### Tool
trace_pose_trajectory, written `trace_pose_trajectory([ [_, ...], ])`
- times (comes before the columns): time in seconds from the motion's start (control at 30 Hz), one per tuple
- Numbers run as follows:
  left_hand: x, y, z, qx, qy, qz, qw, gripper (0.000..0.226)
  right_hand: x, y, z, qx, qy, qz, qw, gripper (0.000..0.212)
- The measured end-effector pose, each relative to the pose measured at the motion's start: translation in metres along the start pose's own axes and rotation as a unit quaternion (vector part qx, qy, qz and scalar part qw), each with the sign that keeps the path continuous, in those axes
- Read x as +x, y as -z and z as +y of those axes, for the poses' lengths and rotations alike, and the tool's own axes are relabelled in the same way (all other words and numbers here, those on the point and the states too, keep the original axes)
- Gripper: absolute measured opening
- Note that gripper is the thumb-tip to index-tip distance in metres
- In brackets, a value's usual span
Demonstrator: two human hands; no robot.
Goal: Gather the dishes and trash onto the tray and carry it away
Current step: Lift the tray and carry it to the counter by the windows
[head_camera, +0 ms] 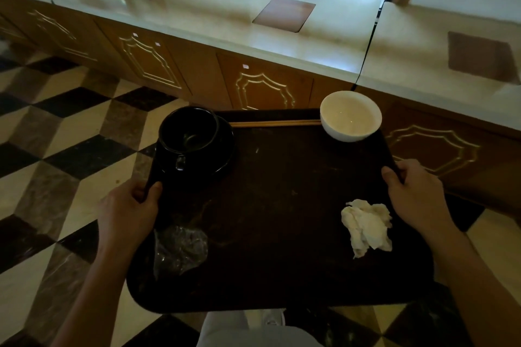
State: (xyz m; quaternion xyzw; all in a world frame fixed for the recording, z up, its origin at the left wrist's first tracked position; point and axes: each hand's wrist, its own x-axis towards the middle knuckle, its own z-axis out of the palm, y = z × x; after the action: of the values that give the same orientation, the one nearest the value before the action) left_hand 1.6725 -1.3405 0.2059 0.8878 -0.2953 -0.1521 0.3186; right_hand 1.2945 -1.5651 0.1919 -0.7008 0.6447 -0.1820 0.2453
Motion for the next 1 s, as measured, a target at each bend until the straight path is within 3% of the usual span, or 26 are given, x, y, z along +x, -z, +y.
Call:
trace_pose_trajectory([
  [0.27,0.094,-0.005,0.023,-0.008,-0.005,-0.019,1.000,0.006,0.066,-0.023,-0.047,-0.007,-0.008,0.007,1.000,0.026],
  [0.4,0.161,-0.004,0.032,-0.006,-0.003,-0.026,1.000,0.018,0.101,-0.040,-0.078,-0.004,-0.029,0.018,0.999,0.026],
  [0.73,0.308,-0.001,0.041,0.039,-0.084,0.021,0.995,0.022,0.178,-0.079,-0.151,0.020,-0.069,0.030,0.997,0.023],
  [1.0,0.386,-0.012,0.058,0.036,-0.106,0.013,0.994,0.020,0.238,-0.097,-0.183,0.013,-0.073,0.031,0.997,0.022],
])
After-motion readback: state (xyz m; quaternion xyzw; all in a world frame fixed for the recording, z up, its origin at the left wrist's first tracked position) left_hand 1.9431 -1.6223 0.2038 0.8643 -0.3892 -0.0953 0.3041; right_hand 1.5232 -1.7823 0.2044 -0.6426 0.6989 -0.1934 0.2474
